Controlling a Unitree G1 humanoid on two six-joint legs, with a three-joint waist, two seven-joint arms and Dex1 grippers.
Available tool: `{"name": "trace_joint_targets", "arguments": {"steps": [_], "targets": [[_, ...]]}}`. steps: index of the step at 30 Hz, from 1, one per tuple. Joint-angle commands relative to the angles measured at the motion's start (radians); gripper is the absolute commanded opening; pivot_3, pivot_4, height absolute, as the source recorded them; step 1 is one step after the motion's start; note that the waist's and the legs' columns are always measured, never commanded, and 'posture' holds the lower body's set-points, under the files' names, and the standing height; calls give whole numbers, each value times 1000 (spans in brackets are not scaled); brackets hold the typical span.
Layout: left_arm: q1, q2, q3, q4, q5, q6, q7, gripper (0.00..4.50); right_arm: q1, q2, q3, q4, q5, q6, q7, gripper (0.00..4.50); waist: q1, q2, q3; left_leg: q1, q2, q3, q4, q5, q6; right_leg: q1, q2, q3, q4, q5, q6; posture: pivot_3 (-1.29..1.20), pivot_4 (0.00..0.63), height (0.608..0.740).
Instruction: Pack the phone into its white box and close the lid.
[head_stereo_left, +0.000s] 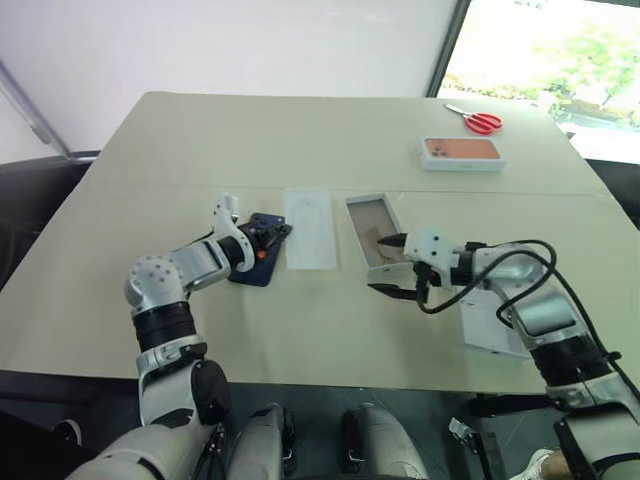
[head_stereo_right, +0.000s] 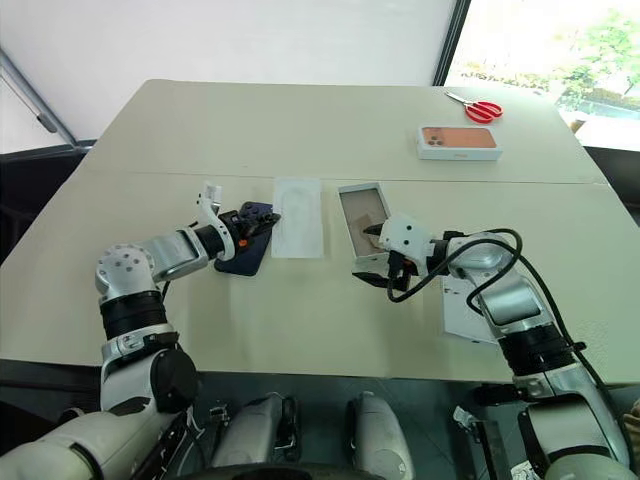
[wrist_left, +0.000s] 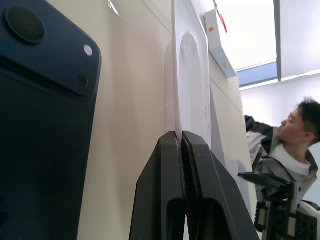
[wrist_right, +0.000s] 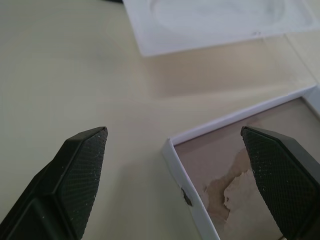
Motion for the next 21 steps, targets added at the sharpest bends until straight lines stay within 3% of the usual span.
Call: {"name": "trace_joint_targets", "arguments": {"steps": [1,5,19,21], "targets": [[-18,9,0,-22,-16,-25,9,0,-84,-24,-3,94,-29,-58,46,3663,0,0,0,0,0,0,0,0,0,0,0,0,0,0,0,0,150,740],[-10,-6,-4,-47,-27,-33,27,0,-115,-42,20,189,-68,-115,87,1675,2,0,0,0,0,0,0,0,0,0,0,0,0,0,0,0,150,740],[1,-21,-17,-67,-33,-50,36,0,-150,-18,47,285,-114,-153,145,1675,-1,-1,0,0,0,0,0,1,-1,0,0,0,0,0,0,0,150,740],[1,-15,-28,-63,-25,-54,32,0,-150,-9,56,308,-133,-170,136,1088,0,-1,0,0,0,0,0,1,-1,0,0,0,0,0,0,0,150,740]]}}
